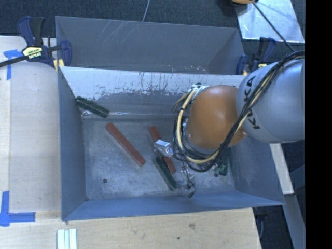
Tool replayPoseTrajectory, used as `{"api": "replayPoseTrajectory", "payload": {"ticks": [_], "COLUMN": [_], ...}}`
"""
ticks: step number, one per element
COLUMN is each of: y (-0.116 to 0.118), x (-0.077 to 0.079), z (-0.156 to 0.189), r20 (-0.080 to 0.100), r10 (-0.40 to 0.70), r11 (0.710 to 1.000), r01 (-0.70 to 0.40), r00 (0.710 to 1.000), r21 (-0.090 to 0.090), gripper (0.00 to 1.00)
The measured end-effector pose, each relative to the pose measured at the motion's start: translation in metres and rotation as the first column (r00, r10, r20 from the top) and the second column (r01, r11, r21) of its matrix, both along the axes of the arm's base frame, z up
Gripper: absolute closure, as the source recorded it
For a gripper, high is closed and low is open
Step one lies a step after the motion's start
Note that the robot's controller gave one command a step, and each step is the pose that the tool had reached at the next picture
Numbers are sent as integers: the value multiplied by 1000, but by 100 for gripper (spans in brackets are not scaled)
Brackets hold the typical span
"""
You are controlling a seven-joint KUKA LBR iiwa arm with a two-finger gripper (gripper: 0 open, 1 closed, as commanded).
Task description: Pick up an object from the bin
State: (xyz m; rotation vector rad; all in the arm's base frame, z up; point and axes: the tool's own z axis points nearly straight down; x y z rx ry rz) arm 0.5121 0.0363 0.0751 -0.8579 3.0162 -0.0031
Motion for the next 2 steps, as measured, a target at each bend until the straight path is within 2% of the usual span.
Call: {"api": "replayPoseTrajectory", "payload": {"ticks": [1,2], "y": [56,56], "x": [13,13], "z": [-4,-4], "r20": [-1,-1], "r10": [92,92], "r11": [996,996], "r01": [-92,-92], "r00": [996,996], "r21": [3,3], "gripper": [100,100]}}
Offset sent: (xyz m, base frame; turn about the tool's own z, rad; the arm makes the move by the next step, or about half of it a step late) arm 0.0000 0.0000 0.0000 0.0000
